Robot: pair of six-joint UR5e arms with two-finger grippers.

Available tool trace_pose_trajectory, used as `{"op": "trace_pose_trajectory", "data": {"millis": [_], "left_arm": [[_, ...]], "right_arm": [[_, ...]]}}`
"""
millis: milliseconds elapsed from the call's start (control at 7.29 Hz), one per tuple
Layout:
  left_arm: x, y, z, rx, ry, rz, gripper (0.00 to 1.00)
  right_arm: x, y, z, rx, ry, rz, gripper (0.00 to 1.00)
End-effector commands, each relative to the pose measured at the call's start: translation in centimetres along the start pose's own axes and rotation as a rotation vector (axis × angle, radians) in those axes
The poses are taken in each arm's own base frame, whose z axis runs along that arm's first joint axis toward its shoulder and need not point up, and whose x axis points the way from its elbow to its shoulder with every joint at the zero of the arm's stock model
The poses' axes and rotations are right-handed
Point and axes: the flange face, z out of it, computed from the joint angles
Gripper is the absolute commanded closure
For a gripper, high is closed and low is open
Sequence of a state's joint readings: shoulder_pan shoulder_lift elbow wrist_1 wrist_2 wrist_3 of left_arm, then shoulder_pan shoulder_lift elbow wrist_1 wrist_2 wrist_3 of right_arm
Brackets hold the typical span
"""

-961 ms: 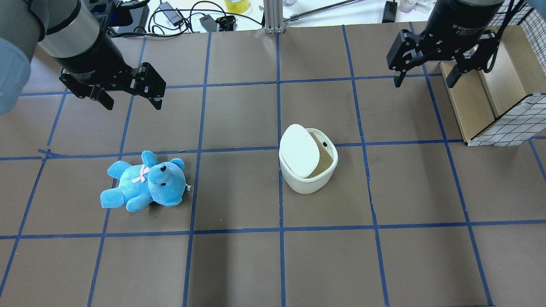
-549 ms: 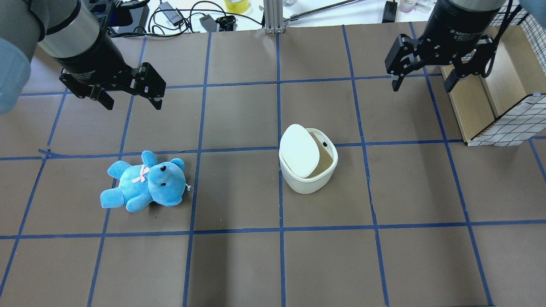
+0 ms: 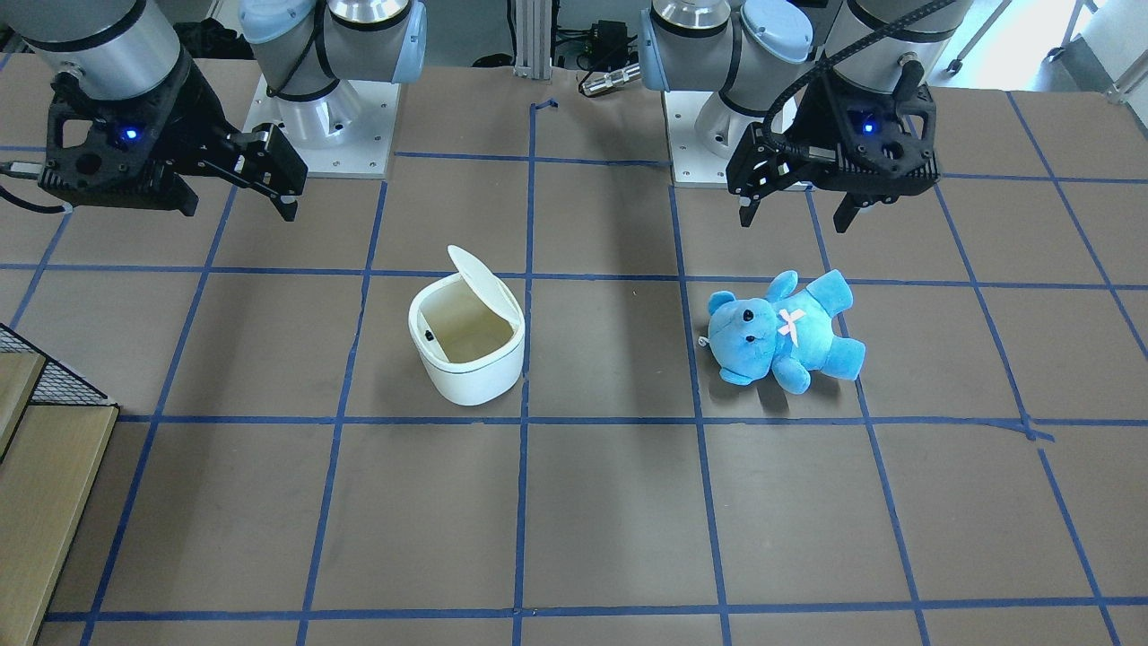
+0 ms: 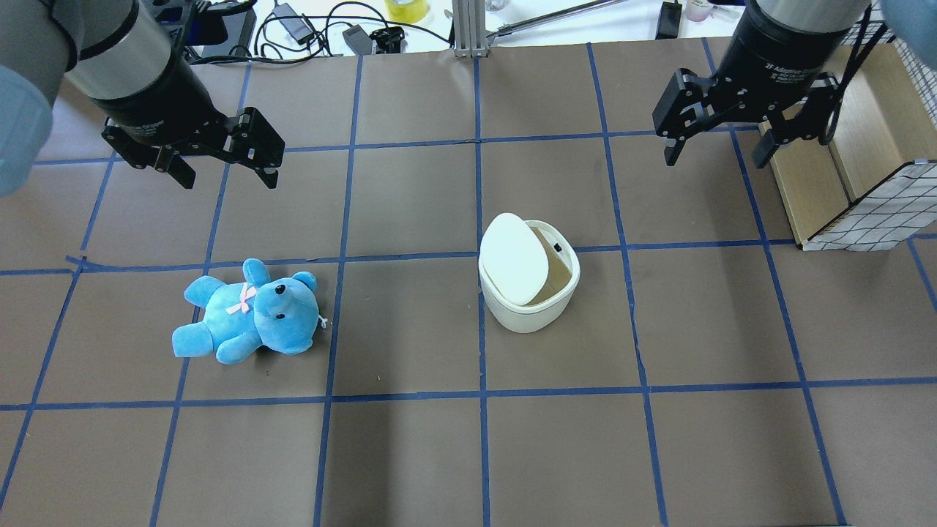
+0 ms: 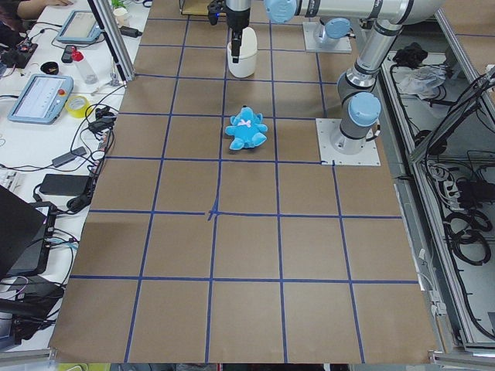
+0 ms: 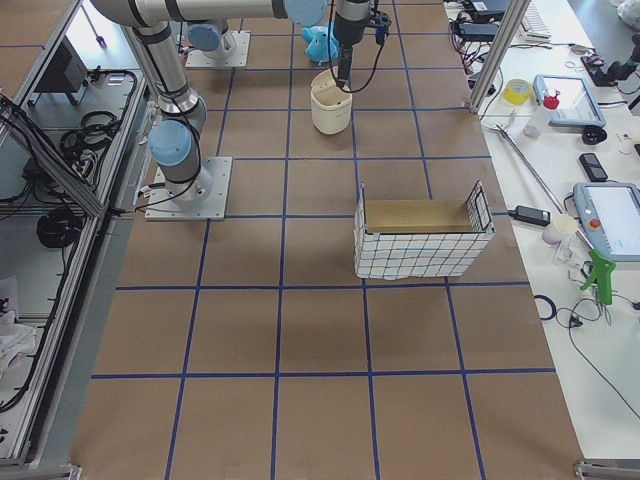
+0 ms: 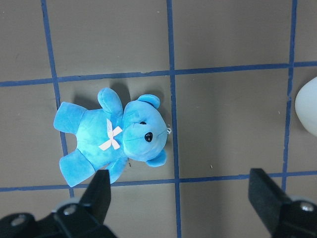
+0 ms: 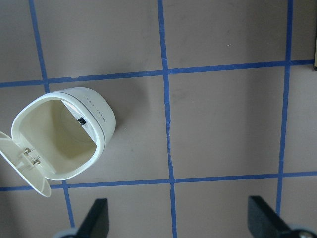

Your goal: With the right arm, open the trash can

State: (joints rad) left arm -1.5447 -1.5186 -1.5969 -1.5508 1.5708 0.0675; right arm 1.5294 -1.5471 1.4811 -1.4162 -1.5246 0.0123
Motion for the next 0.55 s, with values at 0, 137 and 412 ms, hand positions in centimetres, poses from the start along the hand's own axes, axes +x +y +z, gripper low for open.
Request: {"op": "trace_pose_trajectory", "data": {"millis": [0,137,412], "left_arm": [[0.00,0.00,0.00,0.000,0.000,0.000,0.00],[0.00,0.00,0.00,0.000,0.000,0.000,0.00],[0.00,0.00,0.00,0.000,0.000,0.000,0.00]], "right_arm": [[-2.12,0.24,0.28,0.007,0.001,-0.037,0.00],[-2.12,-0.01,0.16,0.025,0.003,-0.039,0.00],[-1.81,-0.31,0.33,0.023,0.004,-0.045,0.00]]}}
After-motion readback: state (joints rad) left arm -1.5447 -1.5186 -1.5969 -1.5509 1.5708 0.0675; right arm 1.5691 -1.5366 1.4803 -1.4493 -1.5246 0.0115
